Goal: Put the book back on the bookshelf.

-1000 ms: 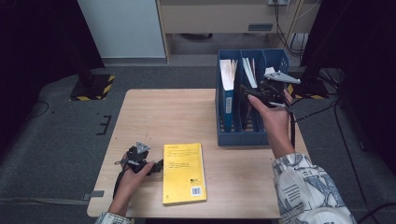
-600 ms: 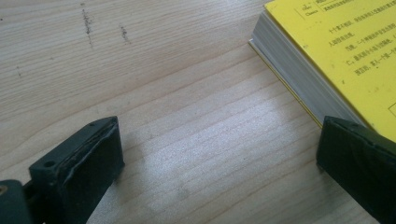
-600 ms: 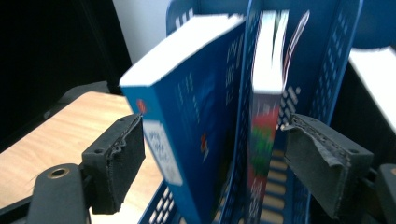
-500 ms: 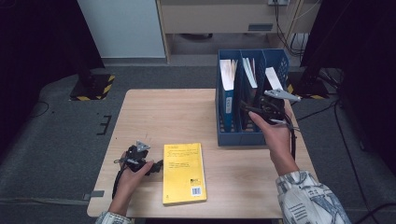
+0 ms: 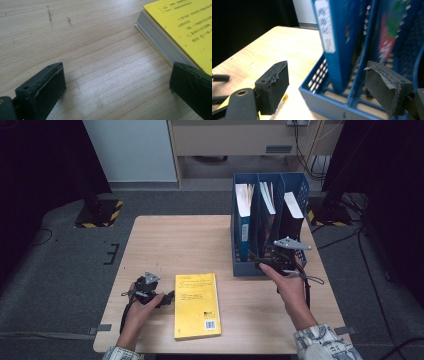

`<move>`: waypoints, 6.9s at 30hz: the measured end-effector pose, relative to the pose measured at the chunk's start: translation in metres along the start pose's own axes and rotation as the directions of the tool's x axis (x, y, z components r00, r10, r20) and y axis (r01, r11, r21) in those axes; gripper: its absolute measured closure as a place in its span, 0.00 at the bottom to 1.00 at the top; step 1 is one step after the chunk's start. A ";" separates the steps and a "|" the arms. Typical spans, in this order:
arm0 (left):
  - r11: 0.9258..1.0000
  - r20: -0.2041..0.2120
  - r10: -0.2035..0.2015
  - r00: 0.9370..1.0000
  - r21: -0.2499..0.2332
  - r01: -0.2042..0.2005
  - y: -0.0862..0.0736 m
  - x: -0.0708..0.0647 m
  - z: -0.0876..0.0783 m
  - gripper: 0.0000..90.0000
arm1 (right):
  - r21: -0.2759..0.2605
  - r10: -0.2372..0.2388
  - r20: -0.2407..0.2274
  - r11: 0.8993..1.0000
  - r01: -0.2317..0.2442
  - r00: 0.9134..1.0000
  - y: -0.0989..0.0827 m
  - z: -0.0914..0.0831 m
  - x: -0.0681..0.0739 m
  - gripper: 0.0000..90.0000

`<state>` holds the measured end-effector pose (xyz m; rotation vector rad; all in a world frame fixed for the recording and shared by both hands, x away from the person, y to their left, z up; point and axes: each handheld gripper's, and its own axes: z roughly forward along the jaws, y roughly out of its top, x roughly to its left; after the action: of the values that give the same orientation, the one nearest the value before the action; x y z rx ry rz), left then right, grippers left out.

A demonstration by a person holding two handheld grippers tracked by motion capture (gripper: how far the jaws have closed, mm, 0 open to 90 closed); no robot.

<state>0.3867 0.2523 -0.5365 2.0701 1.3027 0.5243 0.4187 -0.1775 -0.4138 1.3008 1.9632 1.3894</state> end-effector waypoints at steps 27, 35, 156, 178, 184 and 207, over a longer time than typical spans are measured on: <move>0.996 -0.031 -0.010 0.999 -0.092 0.007 -0.004 0.002 -0.026 0.12 | 0.160 -0.096 -0.216 0.978 0.132 0.972 -0.079 0.040 0.080 0.29; 0.992 0.071 0.011 0.997 -0.129 -0.002 -0.011 -0.028 -0.048 0.16 | 0.216 -0.158 -0.295 0.950 0.227 0.942 -0.096 0.048 0.099 0.28; 0.996 0.373 0.079 0.924 -0.071 -0.057 0.027 -0.070 0.003 0.58 | 0.281 -0.108 -0.333 0.937 0.208 0.937 -0.132 0.062 0.113 0.14; 0.994 0.390 0.054 0.919 -0.112 -0.011 0.035 -0.071 -0.008 0.89 | 0.278 -0.113 -0.340 0.936 0.214 0.934 -0.132 0.064 0.111 0.13; 0.990 0.410 0.057 0.910 -0.144 0.003 0.036 -0.070 -0.012 0.91 | 0.282 -0.095 -0.347 0.938 0.200 0.933 -0.131 0.065 0.109 0.08; 0.970 0.488 0.053 0.871 -0.231 0.070 0.038 -0.064 -0.024 0.94 | 0.290 0.049 -0.449 0.953 0.094 0.892 -0.125 0.080 0.100 0.07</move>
<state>0.3686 0.1899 -0.4928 1.8281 0.8950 0.1209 0.3729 -0.0595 -0.5407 1.1398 2.5836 1.5281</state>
